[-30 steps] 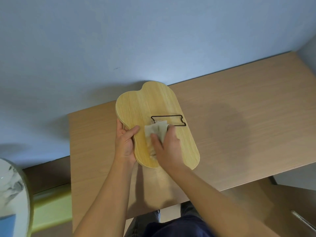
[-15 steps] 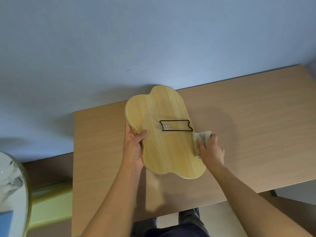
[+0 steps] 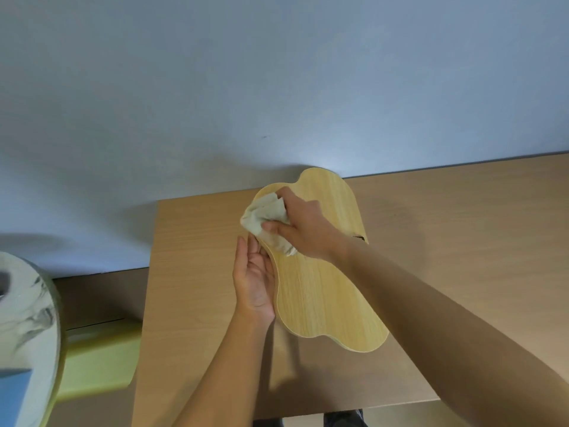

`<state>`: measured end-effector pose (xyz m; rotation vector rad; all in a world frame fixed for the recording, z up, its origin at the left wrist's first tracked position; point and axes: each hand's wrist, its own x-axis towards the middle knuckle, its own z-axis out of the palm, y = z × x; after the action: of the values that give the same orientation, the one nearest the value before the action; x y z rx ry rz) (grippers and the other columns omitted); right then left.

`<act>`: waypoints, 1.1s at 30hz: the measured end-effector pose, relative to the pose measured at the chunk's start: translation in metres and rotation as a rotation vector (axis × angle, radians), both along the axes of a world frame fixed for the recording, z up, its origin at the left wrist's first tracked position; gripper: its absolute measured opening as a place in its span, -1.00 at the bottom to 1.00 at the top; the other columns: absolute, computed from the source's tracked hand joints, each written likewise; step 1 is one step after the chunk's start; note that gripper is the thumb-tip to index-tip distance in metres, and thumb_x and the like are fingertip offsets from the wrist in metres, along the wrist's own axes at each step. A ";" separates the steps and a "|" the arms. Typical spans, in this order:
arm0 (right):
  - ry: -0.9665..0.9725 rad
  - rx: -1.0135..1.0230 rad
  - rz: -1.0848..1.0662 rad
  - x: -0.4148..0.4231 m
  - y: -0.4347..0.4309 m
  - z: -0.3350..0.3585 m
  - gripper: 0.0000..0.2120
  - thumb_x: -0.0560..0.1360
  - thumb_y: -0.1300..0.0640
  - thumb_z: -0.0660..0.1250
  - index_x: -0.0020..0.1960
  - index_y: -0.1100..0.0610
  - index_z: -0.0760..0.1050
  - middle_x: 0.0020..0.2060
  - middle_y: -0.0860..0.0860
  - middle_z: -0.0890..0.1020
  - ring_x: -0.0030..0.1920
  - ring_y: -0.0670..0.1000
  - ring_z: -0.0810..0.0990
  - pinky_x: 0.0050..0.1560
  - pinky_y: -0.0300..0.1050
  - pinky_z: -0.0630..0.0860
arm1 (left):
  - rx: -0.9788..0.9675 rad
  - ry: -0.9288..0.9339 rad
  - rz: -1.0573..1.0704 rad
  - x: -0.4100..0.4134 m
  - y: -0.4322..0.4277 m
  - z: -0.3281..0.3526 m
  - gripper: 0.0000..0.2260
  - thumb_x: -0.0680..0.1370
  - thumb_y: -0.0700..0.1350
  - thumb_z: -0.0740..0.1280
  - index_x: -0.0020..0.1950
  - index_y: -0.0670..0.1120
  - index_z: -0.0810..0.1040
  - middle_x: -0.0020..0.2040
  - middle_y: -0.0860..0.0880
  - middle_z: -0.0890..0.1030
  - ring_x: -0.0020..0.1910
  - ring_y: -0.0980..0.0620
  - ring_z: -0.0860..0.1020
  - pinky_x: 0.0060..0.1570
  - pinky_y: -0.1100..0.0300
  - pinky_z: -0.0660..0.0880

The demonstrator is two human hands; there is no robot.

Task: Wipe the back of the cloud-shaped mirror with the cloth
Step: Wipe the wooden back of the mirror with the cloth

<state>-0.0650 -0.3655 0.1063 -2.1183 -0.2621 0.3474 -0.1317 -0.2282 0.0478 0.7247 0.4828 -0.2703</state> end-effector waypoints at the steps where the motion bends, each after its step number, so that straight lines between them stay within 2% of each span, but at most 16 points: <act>1: 0.040 -0.003 0.010 0.008 -0.002 -0.005 -0.69 0.60 -0.01 0.37 0.25 0.07 0.39 -0.11 -0.26 0.56 -0.05 -0.25 0.52 0.31 0.15 0.38 | 0.020 0.007 -0.011 0.001 0.000 0.000 -0.50 0.66 0.23 0.23 0.44 -0.03 0.64 0.37 -0.14 0.65 0.32 -0.10 0.62 0.41 -0.08 0.46; 4: 0.118 -0.019 -0.034 0.031 -0.016 -0.020 -0.74 0.60 -0.01 0.35 0.21 0.02 0.37 -0.10 -0.25 0.55 -0.04 -0.25 0.48 0.28 0.14 0.38 | 0.092 0.015 -0.017 0.003 0.003 -0.003 -0.51 0.65 0.23 0.26 0.45 -0.01 0.64 0.39 -0.10 0.66 0.38 -0.08 0.59 0.44 -0.06 0.44; 6: 0.179 -0.018 -0.157 0.045 -0.032 -0.034 -0.71 0.61 0.00 0.34 0.26 -0.01 0.34 -0.05 -0.16 0.58 0.02 -0.10 0.54 0.22 0.10 0.40 | 0.128 0.020 -0.002 0.004 0.005 -0.006 -0.53 0.65 0.22 0.28 0.43 0.00 0.65 0.38 -0.06 0.68 0.36 -0.05 0.61 0.35 -0.01 0.49; 9: 0.212 -0.112 -0.392 0.058 -0.058 -0.056 -0.59 0.63 -0.05 0.30 0.36 0.12 0.29 -0.02 0.00 0.58 0.07 0.09 0.55 0.14 0.04 0.34 | 0.153 0.037 0.007 0.005 0.007 -0.008 -0.54 0.63 0.22 0.30 0.41 0.02 0.67 0.38 -0.04 0.68 0.34 -0.03 0.64 0.32 0.01 0.50; 12: 0.139 -0.327 -0.588 0.063 -0.075 -0.066 -0.71 0.64 -0.05 0.27 0.15 0.11 0.26 -0.21 -0.05 0.52 -0.06 0.18 0.60 0.17 0.13 0.34 | 0.175 0.064 0.011 0.005 0.007 -0.007 -0.52 0.62 0.23 0.32 0.43 0.02 0.67 0.42 -0.05 0.67 0.37 -0.03 0.64 0.34 0.01 0.48; 13: 0.117 -0.306 -0.614 0.064 -0.075 -0.063 -0.74 0.63 -0.01 0.28 0.10 0.09 0.24 -0.23 -0.07 0.50 -0.05 0.21 0.62 0.17 0.14 0.39 | 0.175 0.072 0.010 0.006 0.007 -0.007 -0.52 0.61 0.23 0.33 0.43 0.02 0.66 0.42 -0.05 0.66 0.38 -0.03 0.63 0.32 0.03 0.50; 15: 0.104 -0.095 -0.564 0.062 -0.062 -0.050 -0.74 0.63 0.02 0.30 0.13 0.10 0.25 -0.15 -0.04 0.54 0.01 0.22 0.62 0.14 0.23 0.52 | 0.157 0.067 0.003 0.007 0.007 -0.005 -0.53 0.62 0.19 0.37 0.45 -0.01 0.64 0.42 -0.05 0.66 0.39 -0.04 0.62 0.26 0.07 0.57; 17: 0.115 0.131 -0.411 0.055 -0.032 -0.035 -0.68 0.61 -0.02 0.33 0.21 0.10 0.28 -0.05 -0.01 0.61 0.06 0.18 0.63 0.13 0.23 0.56 | 0.110 0.032 -0.038 0.007 0.007 -0.005 -0.53 0.61 0.11 0.40 0.50 0.00 0.60 0.41 -0.05 0.66 0.39 -0.05 0.62 0.22 0.07 0.60; 18: 0.110 0.162 -0.326 0.052 -0.016 -0.029 -0.66 0.61 -0.06 0.34 0.22 0.08 0.28 -0.03 0.00 0.63 0.07 0.15 0.63 0.15 0.18 0.55 | 0.093 -0.001 -0.075 0.008 0.007 -0.005 -0.52 0.61 0.03 0.41 0.54 0.03 0.55 0.43 -0.05 0.65 0.40 -0.07 0.61 0.23 0.03 0.60; 21: 0.014 0.067 -0.198 0.048 0.017 -0.029 -0.72 0.62 -0.09 0.29 0.12 0.06 0.28 -0.12 0.00 0.65 -0.08 0.02 0.63 0.22 0.12 0.36 | 0.132 -0.094 -0.182 0.008 0.009 -0.011 -0.33 0.53 -0.31 0.42 0.59 0.12 0.46 0.43 -0.11 0.64 0.37 -0.17 0.62 0.28 -0.15 0.60; 24: 0.023 0.071 -0.289 0.054 0.004 -0.045 -0.78 0.66 -0.05 0.25 0.14 0.03 0.26 -0.19 -0.17 0.56 -0.16 -0.20 0.50 0.25 0.18 0.33 | 0.181 -0.109 -0.205 0.008 0.009 -0.014 -0.25 0.45 -0.42 0.39 0.54 0.16 0.51 0.37 -0.10 0.67 0.34 -0.18 0.63 0.35 -0.21 0.55; 25: 0.048 0.078 -0.350 0.058 -0.007 -0.052 -0.79 0.66 -0.04 0.25 0.16 0.01 0.25 -0.19 -0.20 0.52 -0.16 -0.19 0.49 0.26 0.20 0.36 | 0.183 -0.099 -0.199 0.008 0.008 -0.015 -0.25 0.43 -0.42 0.38 0.52 0.17 0.53 0.33 -0.08 0.69 0.31 -0.15 0.64 0.33 -0.19 0.56; 27: 0.118 0.064 -0.489 0.062 -0.037 -0.069 -0.75 0.67 -0.03 0.24 0.23 0.07 0.28 -0.13 -0.11 0.55 -0.04 0.05 0.59 0.30 0.27 0.40 | 0.173 -0.075 -0.184 0.009 0.008 -0.015 -0.27 0.42 -0.42 0.37 0.49 0.17 0.56 0.30 -0.06 0.70 0.28 -0.13 0.65 0.29 -0.16 0.58; 29: 0.182 0.000 -0.605 0.066 -0.067 -0.087 -0.67 0.67 -0.06 0.22 0.27 0.15 0.28 -0.10 -0.03 0.57 0.10 0.24 0.59 0.33 0.33 0.37 | 0.159 -0.063 -0.179 0.009 0.008 -0.015 -0.27 0.41 -0.42 0.37 0.48 0.16 0.57 0.30 -0.05 0.71 0.26 -0.11 0.67 0.23 -0.10 0.62; 31: 0.230 -0.145 -0.687 0.070 -0.095 -0.105 -0.66 0.68 -0.09 0.18 0.24 0.16 0.26 -0.15 -0.02 0.60 0.05 0.23 0.61 0.33 0.25 0.33 | 0.161 -0.051 -0.180 0.009 0.009 -0.016 -0.27 0.41 -0.41 0.37 0.50 0.15 0.56 0.31 -0.05 0.70 0.26 -0.11 0.67 0.22 -0.09 0.63; 33: 0.242 -0.342 -0.755 0.073 -0.117 -0.116 -0.67 0.67 -0.09 0.17 0.21 0.17 0.27 -0.07 0.09 0.66 0.03 0.21 0.65 0.18 0.13 0.27 | 0.176 -0.038 -0.175 0.009 0.010 -0.017 -0.26 0.41 -0.41 0.38 0.51 0.14 0.54 0.33 -0.06 0.69 0.29 -0.13 0.65 0.29 -0.15 0.58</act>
<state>0.0079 -0.4825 -0.0097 -2.2957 0.7727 0.1966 -0.1225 -0.2186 0.0309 0.9445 0.4106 -0.3800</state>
